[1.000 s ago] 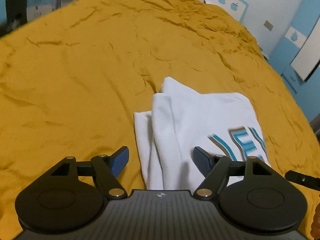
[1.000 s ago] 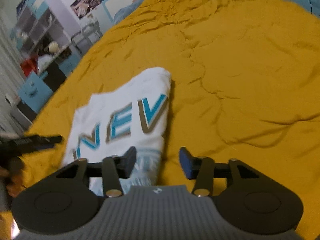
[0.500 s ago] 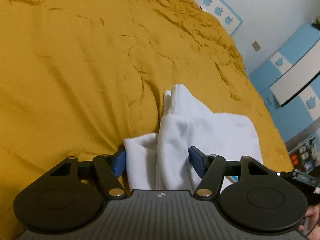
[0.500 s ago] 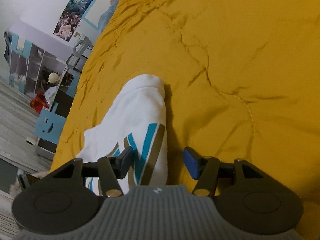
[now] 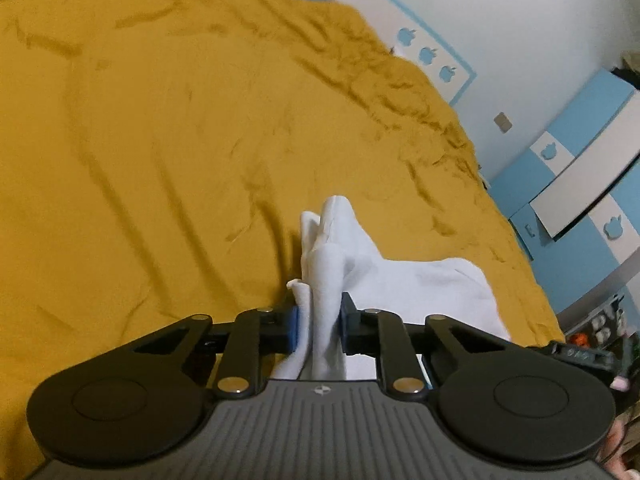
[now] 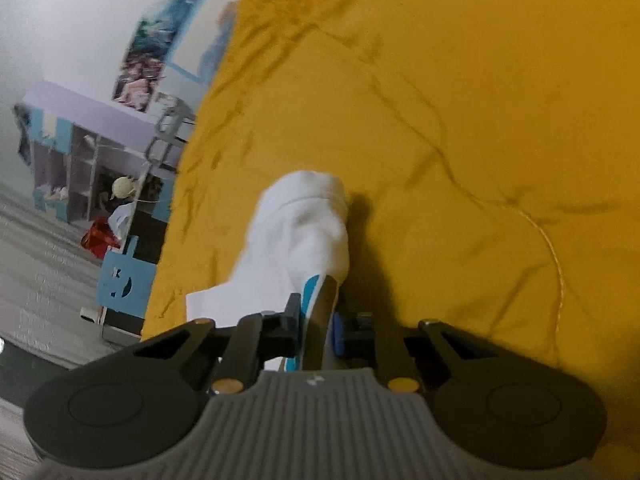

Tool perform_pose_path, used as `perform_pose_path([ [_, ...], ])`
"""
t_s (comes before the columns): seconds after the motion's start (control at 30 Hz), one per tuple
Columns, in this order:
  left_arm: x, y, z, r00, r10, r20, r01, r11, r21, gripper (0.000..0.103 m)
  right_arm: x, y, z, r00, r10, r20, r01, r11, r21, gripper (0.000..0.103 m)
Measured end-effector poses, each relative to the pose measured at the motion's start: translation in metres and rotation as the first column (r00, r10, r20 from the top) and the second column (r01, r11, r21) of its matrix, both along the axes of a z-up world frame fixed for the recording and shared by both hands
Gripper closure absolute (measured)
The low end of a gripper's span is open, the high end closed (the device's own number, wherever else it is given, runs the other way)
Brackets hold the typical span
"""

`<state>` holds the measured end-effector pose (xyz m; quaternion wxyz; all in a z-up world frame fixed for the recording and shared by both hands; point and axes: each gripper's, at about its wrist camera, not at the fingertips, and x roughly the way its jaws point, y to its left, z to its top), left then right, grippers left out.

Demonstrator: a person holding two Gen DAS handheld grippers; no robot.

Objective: Fold small clothes
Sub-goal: 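Lift the sweatshirt edge with both grippers and fold it over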

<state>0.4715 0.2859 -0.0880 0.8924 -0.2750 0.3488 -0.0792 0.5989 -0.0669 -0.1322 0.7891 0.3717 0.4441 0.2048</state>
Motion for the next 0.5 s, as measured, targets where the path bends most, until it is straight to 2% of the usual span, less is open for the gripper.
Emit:
perform_pose_path([
  [0.13,-0.028,-0.016,0.042,0.996,0.013,0.084,-0.020,0.996,0.085,0.083,-0.021,0.008,0.050,0.992,0.033,0.122,-0.027,0.998,-0.051,0.094],
  [0.27,-0.067,-0.031,0.084,0.982,0.040,0.187,-0.066,0.988,0.137,0.084,-0.051,0.007,0.102,0.971,0.060,0.232,-0.047,0.997,-0.065,0.095],
  [0.5,-0.140,-0.063,0.145,0.947,0.044,0.318,-0.090,0.988,0.128,0.084,-0.125,-0.014,0.180,0.923,0.074,0.378,-0.052,0.996,-0.070,0.095],
])
